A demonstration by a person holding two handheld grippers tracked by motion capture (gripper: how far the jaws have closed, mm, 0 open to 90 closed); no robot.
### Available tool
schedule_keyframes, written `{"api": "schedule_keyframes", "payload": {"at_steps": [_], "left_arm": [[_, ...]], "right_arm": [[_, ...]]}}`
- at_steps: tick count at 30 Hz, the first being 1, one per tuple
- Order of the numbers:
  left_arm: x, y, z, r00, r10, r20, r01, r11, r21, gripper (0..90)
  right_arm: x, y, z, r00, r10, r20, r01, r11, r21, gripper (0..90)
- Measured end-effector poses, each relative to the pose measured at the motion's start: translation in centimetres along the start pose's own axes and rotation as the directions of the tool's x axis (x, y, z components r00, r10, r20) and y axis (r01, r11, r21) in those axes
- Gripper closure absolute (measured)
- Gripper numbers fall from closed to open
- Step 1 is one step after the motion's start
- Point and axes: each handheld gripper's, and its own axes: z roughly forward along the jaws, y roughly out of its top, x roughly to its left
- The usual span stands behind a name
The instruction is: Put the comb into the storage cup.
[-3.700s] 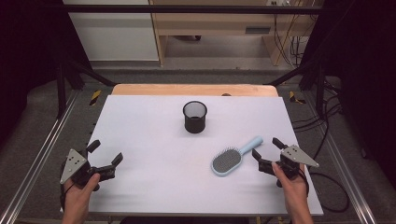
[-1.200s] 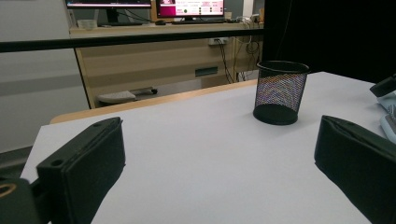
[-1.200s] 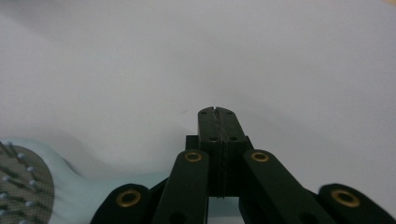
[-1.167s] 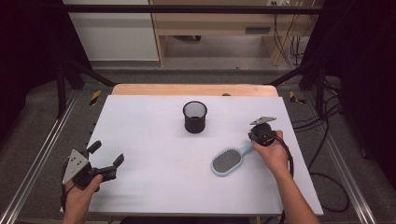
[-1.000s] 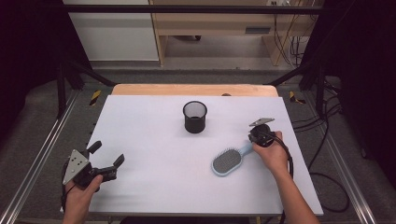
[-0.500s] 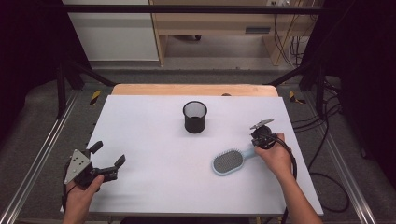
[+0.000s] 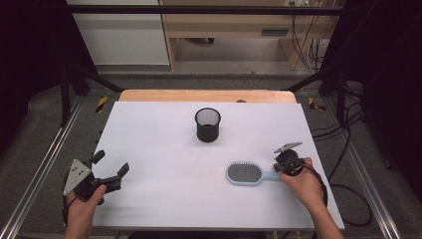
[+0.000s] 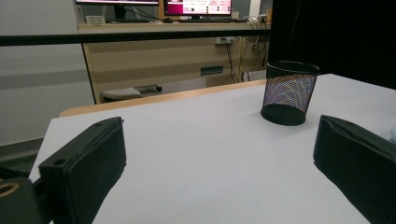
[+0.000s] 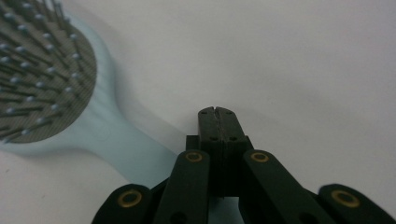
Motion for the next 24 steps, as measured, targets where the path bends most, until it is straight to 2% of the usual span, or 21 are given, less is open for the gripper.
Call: {"api": "schedule_keyframes", "payload": {"at_steps": [4, 7, 14, 21, 24], "left_arm": [[0.1, 0.0, 0.0, 1.0, -0.01, -0.002, 0.01, 1.0, -0.002, 2.6], [0.1, -0.1, 0.0, 0.9999, -0.013, -0.001, 0.013, 0.9999, -0.001, 2.7], [0.0, -0.1, 0.1, 1.0, -0.004, 0.008, 0.004, 1.0, 0.006, 2.7], [-0.1, -0.2, 0.3, 0.9999, 0.004, 0.01, -0.004, 0.9999, 0.012, 2.7], [-0.2, -0.2, 0.3, 0.9999, 0.005, 0.012, -0.006, 0.9999, 0.014, 2.7]], "right_arm": [[0.5, -0.8, -0.7, 0.9999, -0.006, -0.014, 0.006, 1.0, -0.005, 90.0], [1.1, -1.6, -1.3, 0.999, -0.012, -0.043, 0.012, 1.0, 0.006, 90.0], [2.3, -2.7, -2.5, 0.9971, -0.024, -0.072, 0.024, 1.0, -0.007, 90.0], [4.1, -3.7, -3.3, 0.9915, -0.065, -0.113, 0.065, 0.998, 0.0, 90.0], [4.6, -4.0, -3.5, 0.9895, -0.063, -0.13, 0.063, 0.998, -0.005, 90.0]]}}
